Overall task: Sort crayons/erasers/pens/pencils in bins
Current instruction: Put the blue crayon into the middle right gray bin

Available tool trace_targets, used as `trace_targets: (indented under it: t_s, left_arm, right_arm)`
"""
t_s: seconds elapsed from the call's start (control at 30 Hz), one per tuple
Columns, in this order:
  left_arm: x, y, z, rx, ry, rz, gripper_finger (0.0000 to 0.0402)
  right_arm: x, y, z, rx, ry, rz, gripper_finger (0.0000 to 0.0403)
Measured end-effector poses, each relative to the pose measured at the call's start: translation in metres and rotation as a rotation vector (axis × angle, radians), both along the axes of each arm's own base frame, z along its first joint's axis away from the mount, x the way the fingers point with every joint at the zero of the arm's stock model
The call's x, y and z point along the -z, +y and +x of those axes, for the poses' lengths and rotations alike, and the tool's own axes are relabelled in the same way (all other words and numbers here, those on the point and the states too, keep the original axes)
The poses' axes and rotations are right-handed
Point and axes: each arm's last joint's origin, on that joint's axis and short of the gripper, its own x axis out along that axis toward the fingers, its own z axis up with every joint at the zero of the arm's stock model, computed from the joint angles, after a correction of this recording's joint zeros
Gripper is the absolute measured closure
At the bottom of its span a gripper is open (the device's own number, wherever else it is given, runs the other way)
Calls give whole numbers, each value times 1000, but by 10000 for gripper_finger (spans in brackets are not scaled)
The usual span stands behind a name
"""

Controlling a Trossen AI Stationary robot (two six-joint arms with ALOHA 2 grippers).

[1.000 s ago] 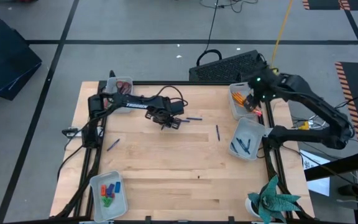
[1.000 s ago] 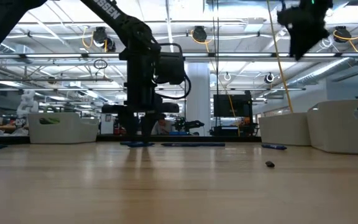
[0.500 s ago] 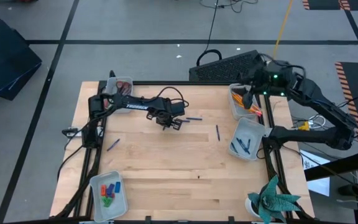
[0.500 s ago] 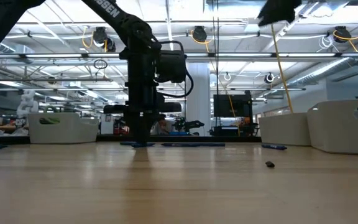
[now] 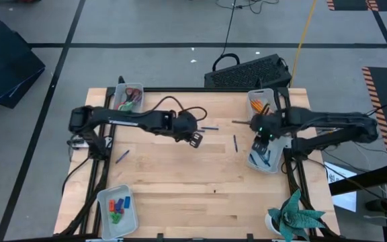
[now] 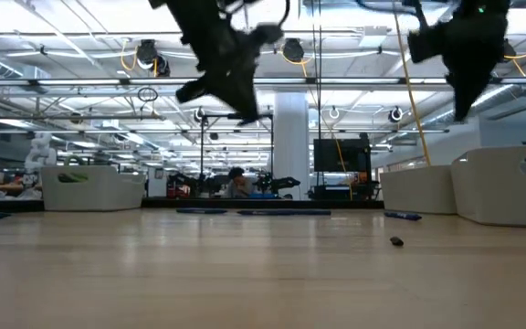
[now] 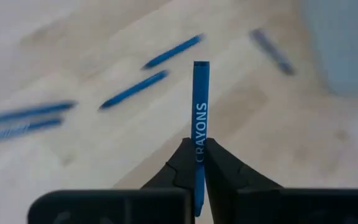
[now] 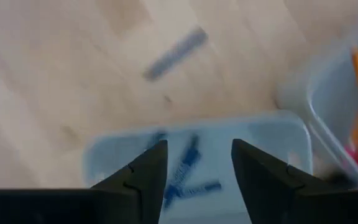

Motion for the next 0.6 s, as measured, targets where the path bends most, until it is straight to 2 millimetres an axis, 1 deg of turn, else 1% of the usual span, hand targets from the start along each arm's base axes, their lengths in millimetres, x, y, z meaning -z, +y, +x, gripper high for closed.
trace_targets:
  t_s: [0.13, 0.2, 0.3, 0.33, 0.47, 0.53, 0.6]
  left_arm:
    - [-28, -19, 3, 170, -171, 85, 384]
    - [-44, -30, 4, 250, -280, 108, 384]
    - [-57, -45, 3, 342, -369, 143, 383]
    - [-60, -50, 2, 364, -389, 149, 383]
    - [-74, -70, -7, 441, -438, 154, 383]
    - [-76, -80, -10, 474, -446, 151, 383]
    - [-75, -89, -12, 501, -440, 132, 383]
  right_arm:
    - [20, 11, -5, 158, 110, 30, 238]
    - [30, 19, -7, 198, 141, 55, 242]
    - [44, 30, -1, 224, 107, 71, 246]
    - [48, 34, 3, 226, 80, 87, 247]
    - [62, 53, 30, 198, -62, 159, 248]
    - [68, 64, 45, 186, -98, 215, 248]
    - [73, 76, 57, 189, -95, 286, 248]
